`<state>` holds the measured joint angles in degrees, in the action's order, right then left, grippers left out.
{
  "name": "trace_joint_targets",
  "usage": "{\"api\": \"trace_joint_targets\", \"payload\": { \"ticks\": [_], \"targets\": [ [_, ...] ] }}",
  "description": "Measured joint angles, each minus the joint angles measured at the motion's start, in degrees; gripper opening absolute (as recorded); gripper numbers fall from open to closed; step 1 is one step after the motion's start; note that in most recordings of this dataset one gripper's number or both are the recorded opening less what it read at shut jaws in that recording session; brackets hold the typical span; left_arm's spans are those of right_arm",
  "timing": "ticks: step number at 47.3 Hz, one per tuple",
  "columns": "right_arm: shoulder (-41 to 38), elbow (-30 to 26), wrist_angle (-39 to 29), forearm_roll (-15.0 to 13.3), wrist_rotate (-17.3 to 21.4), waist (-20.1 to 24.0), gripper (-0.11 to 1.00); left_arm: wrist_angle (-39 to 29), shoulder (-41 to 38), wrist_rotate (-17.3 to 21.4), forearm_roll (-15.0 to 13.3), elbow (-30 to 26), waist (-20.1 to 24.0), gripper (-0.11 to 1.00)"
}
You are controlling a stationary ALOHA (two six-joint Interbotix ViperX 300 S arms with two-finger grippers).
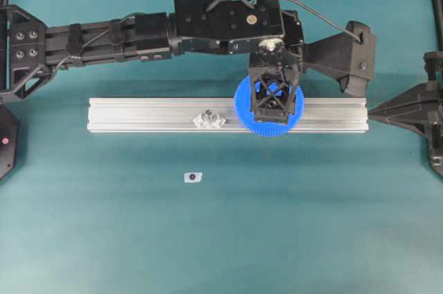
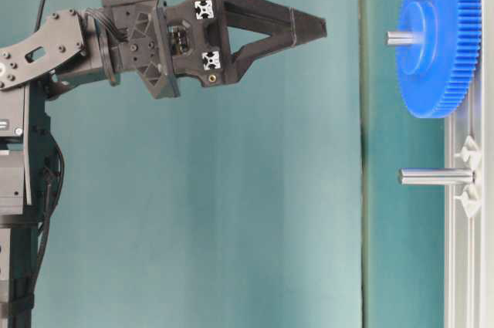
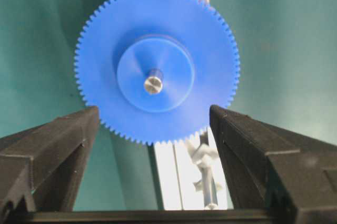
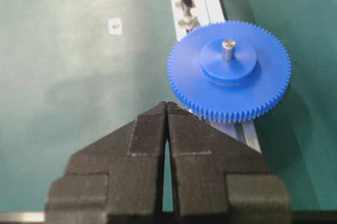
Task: Find the location of the shaft and insert the large gear.
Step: 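Raise the open left gripper above the seated gear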
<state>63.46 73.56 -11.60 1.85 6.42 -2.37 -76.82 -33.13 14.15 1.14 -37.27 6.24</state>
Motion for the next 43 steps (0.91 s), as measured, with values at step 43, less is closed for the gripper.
{"api": "trace_joint_targets", "payload": {
  "ticks": [43],
  "targets": [
    [0.09,0.0,0.0,0.0,0.0,-0.09,0.0,-0.26,0.09,-0.18,0.0,-0.18,0.0,0.9]
  ]
}}
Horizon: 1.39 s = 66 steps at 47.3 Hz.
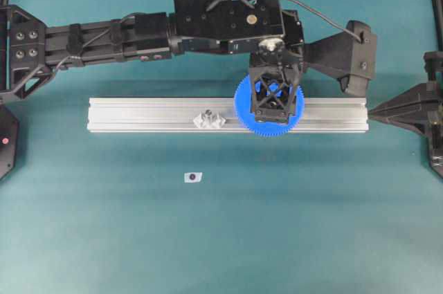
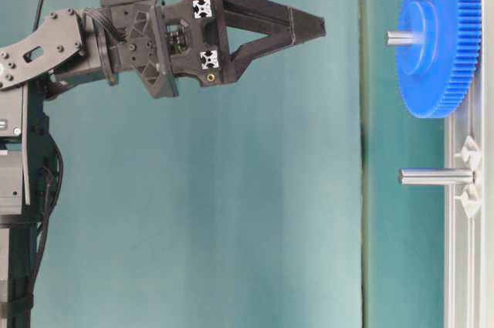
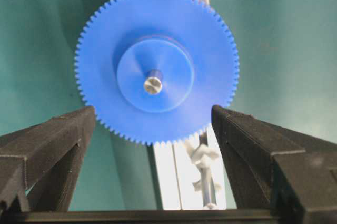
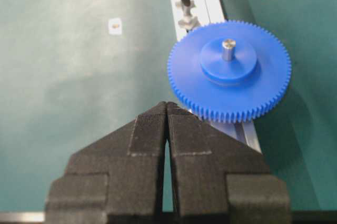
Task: Find the location of the shaft and insert the large gear.
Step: 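Raise the open left gripper above the seated gear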
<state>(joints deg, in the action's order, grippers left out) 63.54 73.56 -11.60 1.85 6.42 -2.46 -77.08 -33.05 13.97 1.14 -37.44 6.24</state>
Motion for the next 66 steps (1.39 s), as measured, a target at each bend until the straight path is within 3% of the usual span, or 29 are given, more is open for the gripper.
{"api": "trace_joint_targets", "payload": {
  "ticks": [22,66],
  "targets": [
    [0.0,0.0,0.0,0.09,1.93,0.0,0.0,-0.62,-0.09,-0.79,0.0,0.0,0.0,0.9],
    [0.0,0.09,0.0,0.09,2.02,0.0,0.0,-2.72,-0.09,-0.88,0.0,-1.49,-0.09,0.9]
  ]
}}
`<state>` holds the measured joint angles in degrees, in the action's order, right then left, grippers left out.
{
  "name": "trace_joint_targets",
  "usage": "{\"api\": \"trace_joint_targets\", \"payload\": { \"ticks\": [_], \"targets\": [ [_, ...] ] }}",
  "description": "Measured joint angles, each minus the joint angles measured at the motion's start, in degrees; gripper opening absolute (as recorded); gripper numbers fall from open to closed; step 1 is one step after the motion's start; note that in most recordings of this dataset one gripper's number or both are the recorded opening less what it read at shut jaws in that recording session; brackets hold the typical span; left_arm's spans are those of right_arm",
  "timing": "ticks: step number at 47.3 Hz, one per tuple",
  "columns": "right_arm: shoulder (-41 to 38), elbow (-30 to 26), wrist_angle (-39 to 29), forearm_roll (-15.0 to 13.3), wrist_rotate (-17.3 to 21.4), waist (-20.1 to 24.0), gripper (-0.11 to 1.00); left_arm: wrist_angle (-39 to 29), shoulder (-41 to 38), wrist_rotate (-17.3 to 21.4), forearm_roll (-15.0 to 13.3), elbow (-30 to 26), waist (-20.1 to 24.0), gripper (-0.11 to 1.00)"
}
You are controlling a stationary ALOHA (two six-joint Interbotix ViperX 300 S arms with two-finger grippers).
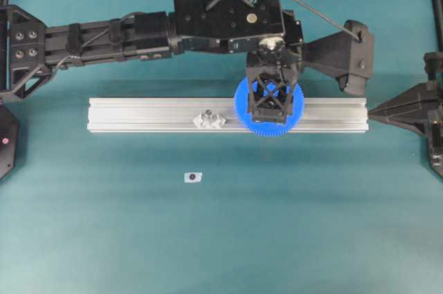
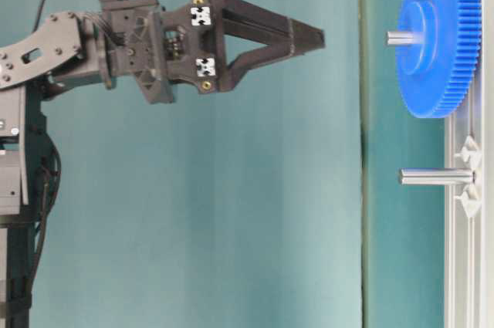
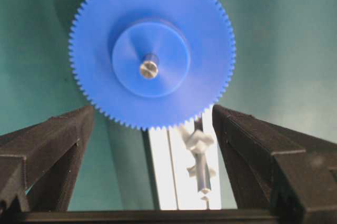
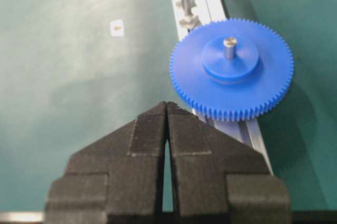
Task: Find the location of the shaft and insert the large gear.
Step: 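Raise the open left gripper above the seated gear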
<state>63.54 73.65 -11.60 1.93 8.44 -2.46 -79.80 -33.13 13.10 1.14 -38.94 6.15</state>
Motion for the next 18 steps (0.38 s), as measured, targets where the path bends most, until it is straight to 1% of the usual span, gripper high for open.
{"api": "trace_joint_targets", "payload": {
  "ticks": [9,18],
  "targets": [
    [0.0,-0.09,0.0,0.0,0.0,0.0,0.0,-0.09,-0.79,0.0,0.0,-2.37,0.0,0.9],
    [0.0,0.0,0.0,-0.09,0.0,0.0,0.0,-0.26,-1.41,0.0,0.0,-3.43,0.09,0.9]
  ]
}}
